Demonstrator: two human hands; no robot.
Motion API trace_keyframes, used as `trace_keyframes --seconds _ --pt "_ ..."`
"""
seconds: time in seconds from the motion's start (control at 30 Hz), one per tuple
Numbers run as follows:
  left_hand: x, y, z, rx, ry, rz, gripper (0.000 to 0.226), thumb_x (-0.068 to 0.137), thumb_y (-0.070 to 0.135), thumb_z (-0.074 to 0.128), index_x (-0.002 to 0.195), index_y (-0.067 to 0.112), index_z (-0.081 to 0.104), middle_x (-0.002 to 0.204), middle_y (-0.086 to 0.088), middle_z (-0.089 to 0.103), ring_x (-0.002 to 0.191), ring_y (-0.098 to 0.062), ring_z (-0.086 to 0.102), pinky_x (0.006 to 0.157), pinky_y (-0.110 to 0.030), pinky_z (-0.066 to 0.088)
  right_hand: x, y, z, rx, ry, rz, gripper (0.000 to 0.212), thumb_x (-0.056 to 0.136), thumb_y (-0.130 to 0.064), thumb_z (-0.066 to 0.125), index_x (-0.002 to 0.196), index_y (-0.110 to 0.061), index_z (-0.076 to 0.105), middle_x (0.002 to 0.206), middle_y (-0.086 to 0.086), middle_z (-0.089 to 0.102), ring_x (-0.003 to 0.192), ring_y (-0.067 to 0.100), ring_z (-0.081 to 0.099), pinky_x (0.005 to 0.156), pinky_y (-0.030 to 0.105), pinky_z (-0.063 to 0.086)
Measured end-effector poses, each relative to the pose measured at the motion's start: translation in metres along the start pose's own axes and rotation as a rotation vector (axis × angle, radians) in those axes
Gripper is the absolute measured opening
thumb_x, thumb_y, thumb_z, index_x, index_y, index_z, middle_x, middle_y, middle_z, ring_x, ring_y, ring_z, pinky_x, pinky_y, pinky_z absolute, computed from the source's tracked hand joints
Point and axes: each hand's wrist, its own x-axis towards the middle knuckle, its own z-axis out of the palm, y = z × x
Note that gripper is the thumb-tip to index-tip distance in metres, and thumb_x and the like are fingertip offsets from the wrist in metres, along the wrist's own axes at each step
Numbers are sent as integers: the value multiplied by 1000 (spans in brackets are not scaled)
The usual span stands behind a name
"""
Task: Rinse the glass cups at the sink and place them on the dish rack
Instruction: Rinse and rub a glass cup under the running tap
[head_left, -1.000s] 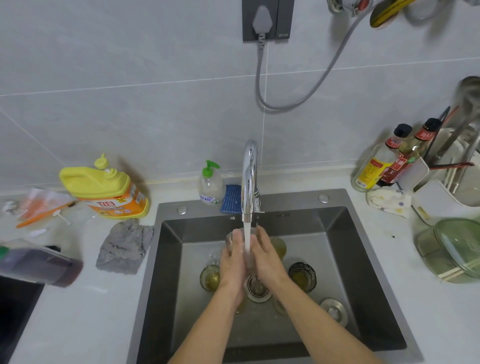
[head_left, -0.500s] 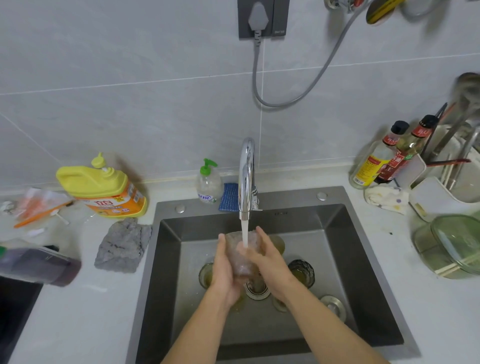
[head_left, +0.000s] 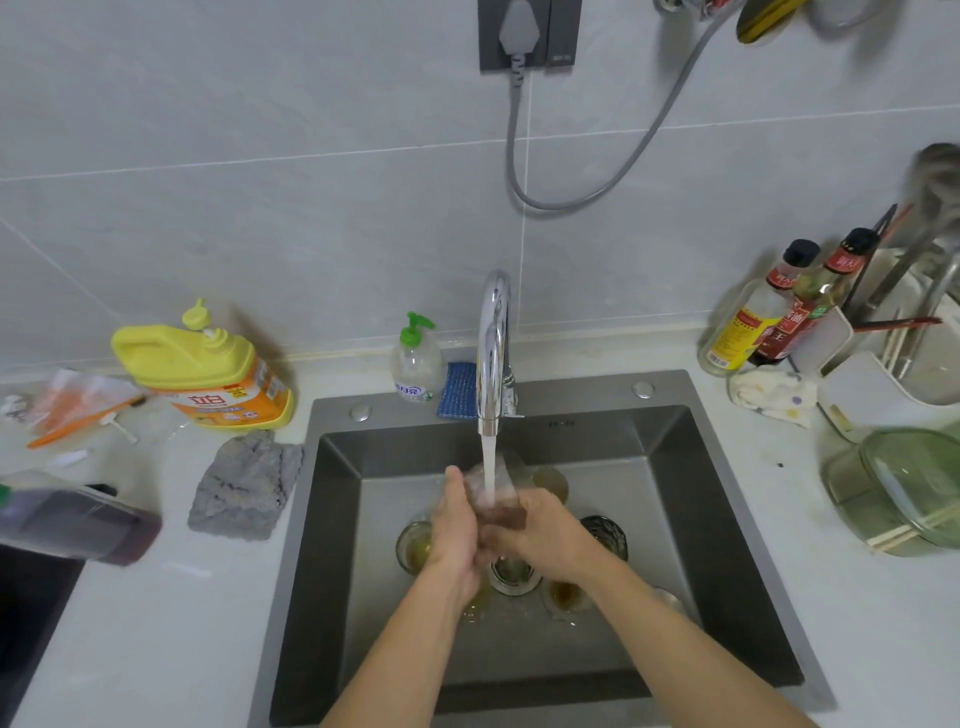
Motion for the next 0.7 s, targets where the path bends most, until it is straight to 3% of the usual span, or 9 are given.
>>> trace_keyframes --seconds 0.13,0.2,0.27,0.33,0.4,0.47,0.53,0.63,0.7 --pt "0 -6 0 114 -37 66 57 104 63 42 121 17 71 106 -11 81 99 -25 78 92 -44 62 2 -9 -10 81 -12 89 24 102 -40 62 106 -25 81 99 -11 81 97 3 75 106 38 54" --pt "-1 -7 -2 68 -52 71 51 104 56 50 126 15 69 111 -10 79 100 -23 78 88 -42 62 4 -10 -8 250 6 131 28 106 -37 56 109 -23 80 107 -7 80 108 7 73 113 44 48" --pt "0 0 -6 2 -47 73 46 103 50 55 124 11 67 103 -10 78 84 -19 77 71 -35 60 4 -6 -3 336 -92 132 25 106 -30 57 123 -26 75 119 -6 77 119 10 69 118 47 42" --pt "0 8 -8 -39 -46 32 44 104 48 55 110 9 77 99 -14 80 76 -24 78 70 -38 61 3 2 0 80 -173 113 27 104 -39 59 128 -36 70 122 -15 74 123 4 63 123 50 33" --pt "-1 12 -10 -91 -47 -47 53 103 51 54 93 9 84 97 -17 81 77 -29 79 84 -46 61 6 11 -1 -395 -150 3 32 104 -52 50 128 -40 67 127 -19 69 136 2 51 129 57 0" --pt "-2 12 -13 -151 -91 -77 56 102 54 55 101 4 80 99 -19 80 76 -31 77 84 -47 60 10 8 0 -558 -108 -82 31 105 -51 47 126 -38 66 124 -16 71 142 3 45 122 53 -25" --pt "-3 8 -12 -203 -109 -89 51 101 51 58 99 5 80 100 -20 80 84 -32 78 86 -46 58 16 1 1 -417 -89 -40 21 104 -37 55 120 -38 69 121 -11 74 140 7 49 124 50 -24" --pt "-6 -1 -9 -254 -151 -97 50 102 50 56 92 11 86 113 -21 78 108 -33 76 106 -48 51 20 -9 6 -188 -40 -8 24 97 -24 65 109 -44 63 125 -10 70 139 14 52 129 54 -5" --pt "-2 0 -13 -313 -174 -120 52 101 51 58 91 9 86 108 -20 79 98 -31 79 100 -46 54 16 -15 7 -172 -30 -55 31 97 -25 65 124 -39 61 128 -12 68 142 12 48 130 50 -5"
